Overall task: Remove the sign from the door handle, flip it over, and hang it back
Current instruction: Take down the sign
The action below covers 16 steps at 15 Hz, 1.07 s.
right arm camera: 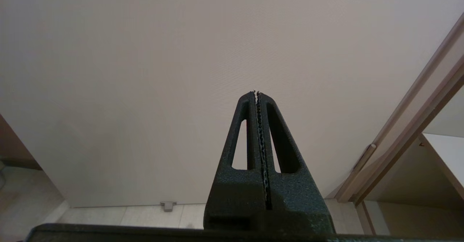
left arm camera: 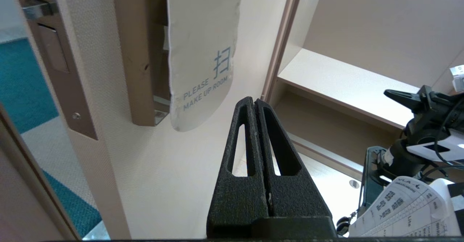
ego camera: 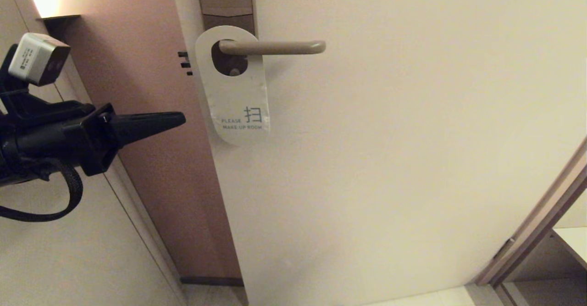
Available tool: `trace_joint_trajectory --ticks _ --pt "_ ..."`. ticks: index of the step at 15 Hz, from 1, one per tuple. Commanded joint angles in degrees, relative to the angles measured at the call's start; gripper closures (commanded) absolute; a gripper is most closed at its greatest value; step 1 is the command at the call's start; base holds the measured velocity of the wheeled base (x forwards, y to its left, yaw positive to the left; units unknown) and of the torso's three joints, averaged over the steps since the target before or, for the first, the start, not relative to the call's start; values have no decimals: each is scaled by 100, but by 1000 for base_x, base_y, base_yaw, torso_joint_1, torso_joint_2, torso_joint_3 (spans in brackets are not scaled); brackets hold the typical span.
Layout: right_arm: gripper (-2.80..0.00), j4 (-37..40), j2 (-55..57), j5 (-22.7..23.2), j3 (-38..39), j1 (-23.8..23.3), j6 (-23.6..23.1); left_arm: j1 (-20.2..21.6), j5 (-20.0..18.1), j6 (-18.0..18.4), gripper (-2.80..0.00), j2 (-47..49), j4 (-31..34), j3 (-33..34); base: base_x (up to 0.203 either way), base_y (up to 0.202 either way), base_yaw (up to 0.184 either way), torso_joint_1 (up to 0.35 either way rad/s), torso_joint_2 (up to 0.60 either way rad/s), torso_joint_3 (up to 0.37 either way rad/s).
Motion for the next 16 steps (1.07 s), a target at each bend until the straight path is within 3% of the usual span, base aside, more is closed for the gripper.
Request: trace_joint_trajectory --ticks 1,3,7,11,16 --pt "0 1 5 2 0 2 -3 67 -35 -14 0 2 -33 17 0 0 0 0 0 0" --pt "0 1 5 2 0 2 -3 243 -229 -18 0 120 -44 1 0 0 0 0 0 0" --pt "0 1 5 2 0 2 -3 671 -1241 -37 0 647 -575 -93 0 0 0 0 0 0" --pt "0 1 5 2 0 2 -3 658 -1591 -42 0 1010 -789 -438 0 0 0 0 0 0" --pt "0 1 5 2 0 2 -3 523 -1625 -39 0 1036 -790 -490 0 0 0 0 0 0"
